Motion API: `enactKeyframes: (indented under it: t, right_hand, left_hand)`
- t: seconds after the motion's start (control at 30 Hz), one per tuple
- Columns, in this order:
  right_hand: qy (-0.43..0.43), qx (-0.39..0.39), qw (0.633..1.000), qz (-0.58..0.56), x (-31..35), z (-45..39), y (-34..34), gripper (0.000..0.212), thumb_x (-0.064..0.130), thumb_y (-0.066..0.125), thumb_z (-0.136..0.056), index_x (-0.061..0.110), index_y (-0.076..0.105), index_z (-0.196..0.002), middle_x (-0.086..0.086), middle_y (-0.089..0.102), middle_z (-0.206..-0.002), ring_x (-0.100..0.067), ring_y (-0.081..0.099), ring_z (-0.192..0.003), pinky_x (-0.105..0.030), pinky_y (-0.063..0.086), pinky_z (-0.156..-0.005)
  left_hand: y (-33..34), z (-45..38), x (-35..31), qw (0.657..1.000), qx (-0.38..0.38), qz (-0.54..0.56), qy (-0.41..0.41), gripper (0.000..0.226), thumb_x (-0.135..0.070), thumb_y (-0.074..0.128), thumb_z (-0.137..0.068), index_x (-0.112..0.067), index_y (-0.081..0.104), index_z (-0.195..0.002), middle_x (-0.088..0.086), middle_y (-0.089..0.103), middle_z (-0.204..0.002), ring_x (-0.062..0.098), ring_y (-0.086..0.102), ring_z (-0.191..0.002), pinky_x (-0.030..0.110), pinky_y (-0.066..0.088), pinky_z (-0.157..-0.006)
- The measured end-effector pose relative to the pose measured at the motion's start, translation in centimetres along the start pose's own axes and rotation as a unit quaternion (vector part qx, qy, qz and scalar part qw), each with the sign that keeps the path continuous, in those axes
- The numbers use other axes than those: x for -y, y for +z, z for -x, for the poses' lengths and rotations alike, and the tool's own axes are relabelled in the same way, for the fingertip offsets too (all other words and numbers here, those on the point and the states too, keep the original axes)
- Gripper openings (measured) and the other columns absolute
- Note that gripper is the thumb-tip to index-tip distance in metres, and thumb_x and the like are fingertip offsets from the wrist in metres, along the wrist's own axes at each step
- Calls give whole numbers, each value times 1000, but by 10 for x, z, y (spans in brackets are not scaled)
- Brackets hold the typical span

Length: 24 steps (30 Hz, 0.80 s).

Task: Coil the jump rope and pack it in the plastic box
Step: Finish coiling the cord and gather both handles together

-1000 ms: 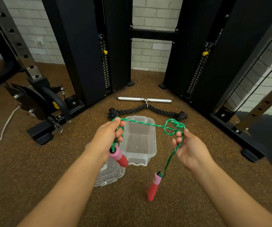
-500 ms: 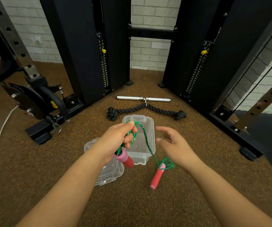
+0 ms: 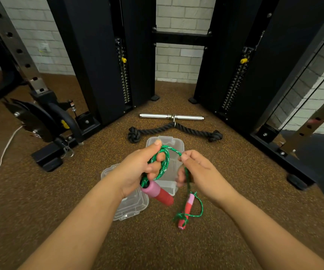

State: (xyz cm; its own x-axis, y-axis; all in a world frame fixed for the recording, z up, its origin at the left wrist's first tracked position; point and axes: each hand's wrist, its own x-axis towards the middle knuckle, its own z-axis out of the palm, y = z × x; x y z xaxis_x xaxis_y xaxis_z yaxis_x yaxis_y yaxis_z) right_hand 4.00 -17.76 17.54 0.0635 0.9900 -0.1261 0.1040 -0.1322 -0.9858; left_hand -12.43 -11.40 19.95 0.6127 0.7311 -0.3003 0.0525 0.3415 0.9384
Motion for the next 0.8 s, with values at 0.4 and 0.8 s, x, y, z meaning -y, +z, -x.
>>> enactKeyframes:
  t: [0.4,0.8]
  right_hand:
    - [-133,60,833,534,-6,14,24,32,40,30,-99,17,52,-97,-5,64,-95,-27,61,-87,-37,45,-69]
    - [-40,-74,994,74,23,5,-14,30,33,42,-98,22,61,-77,8,48,-56,-3,48,-50,-18,47,-56]
  left_hand:
    - [6,-2,3,987,-7,160,34,48,-40,21,-100,-13,56,-118,7,72,-113,19,66,-104,37,40,-100]
    - [5,6,6,973,118,-182,-74,70,-58,12,-94,-13,60,-119,6,70,-80,19,67,-80,30,48,-89]
